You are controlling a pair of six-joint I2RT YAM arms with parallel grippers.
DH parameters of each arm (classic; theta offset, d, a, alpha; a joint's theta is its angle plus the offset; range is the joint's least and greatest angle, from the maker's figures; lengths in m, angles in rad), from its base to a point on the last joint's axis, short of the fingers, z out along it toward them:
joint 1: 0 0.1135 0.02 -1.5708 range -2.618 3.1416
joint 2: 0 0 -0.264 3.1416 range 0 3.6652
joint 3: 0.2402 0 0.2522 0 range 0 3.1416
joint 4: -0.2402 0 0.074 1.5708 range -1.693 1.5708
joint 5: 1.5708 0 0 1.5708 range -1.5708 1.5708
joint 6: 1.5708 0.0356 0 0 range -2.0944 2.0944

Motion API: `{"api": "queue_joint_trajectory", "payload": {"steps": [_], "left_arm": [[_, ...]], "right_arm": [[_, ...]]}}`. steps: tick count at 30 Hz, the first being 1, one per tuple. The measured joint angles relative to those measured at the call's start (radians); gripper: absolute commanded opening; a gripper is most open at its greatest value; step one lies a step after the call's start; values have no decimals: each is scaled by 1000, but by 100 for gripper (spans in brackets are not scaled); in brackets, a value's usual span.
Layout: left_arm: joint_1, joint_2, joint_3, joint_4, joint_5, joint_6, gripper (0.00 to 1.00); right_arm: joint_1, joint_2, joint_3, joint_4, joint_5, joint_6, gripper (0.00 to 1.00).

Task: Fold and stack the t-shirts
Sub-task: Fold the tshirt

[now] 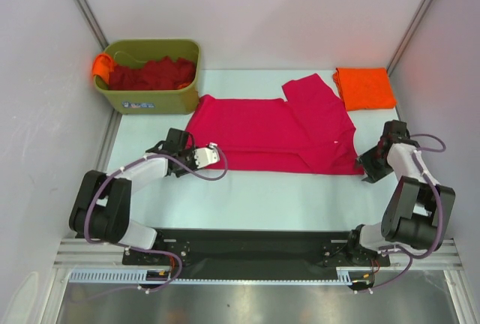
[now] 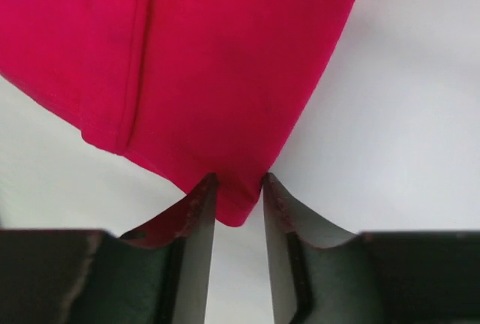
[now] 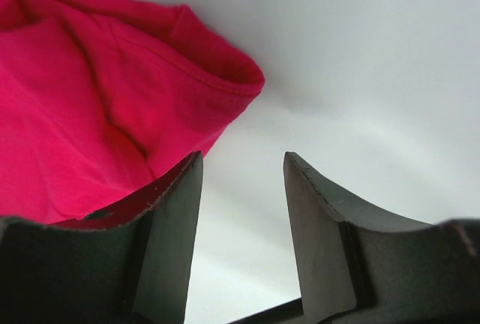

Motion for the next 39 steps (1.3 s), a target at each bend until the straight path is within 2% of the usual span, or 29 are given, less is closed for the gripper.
{"api": "queue_joint_trajectory", "payload": {"steps": [3, 7, 10, 11, 15, 20, 30, 31, 32, 33, 35, 36, 39], "left_arm": [[-2, 18, -2, 21, -3, 0, 22], [-2, 28, -2, 35, -3, -8, 1], [-2, 28, -2, 38, -3, -15, 0], [-2, 28, -2, 38, -3, -17, 0], [-2, 28, 6, 16, -3, -33, 0], [-2, 3, 19, -74, 23, -50, 0], [-2, -173, 20, -399, 158, -68, 1], [-2, -188, 18, -422, 169, -68, 8], [-2, -198, 16, -437, 175, -68, 26], [-2, -208, 10, -449, 179, -64, 50], [-2, -209, 2, -476, 183, -68, 60], [-2, -208, 2, -486, 182, -72, 63], [-2, -206, 24, -523, 182, -74, 63]], "right_arm": [[-20, -13, 4, 15, 5, -1, 53], [-20, 63, 4, 65, -8, 0, 51], [-15, 136, 3, 108, -18, 3, 37], [-14, 149, 3, 116, -18, 3, 24], [-32, 154, -3, 127, -24, 11, 2], [-77, 105, -50, 119, -41, 9, 0], [-154, -42, -106, -27, -52, -32, 0], [-161, -56, -108, -43, -53, -35, 7], [-167, -72, -109, -57, -55, -37, 36], [-171, -87, -110, -71, -57, -40, 46], [-177, -104, -110, -90, -55, -52, 53], [-180, -105, -108, -101, -53, -56, 53], [-177, -98, -67, -147, -41, -78, 50]]}}
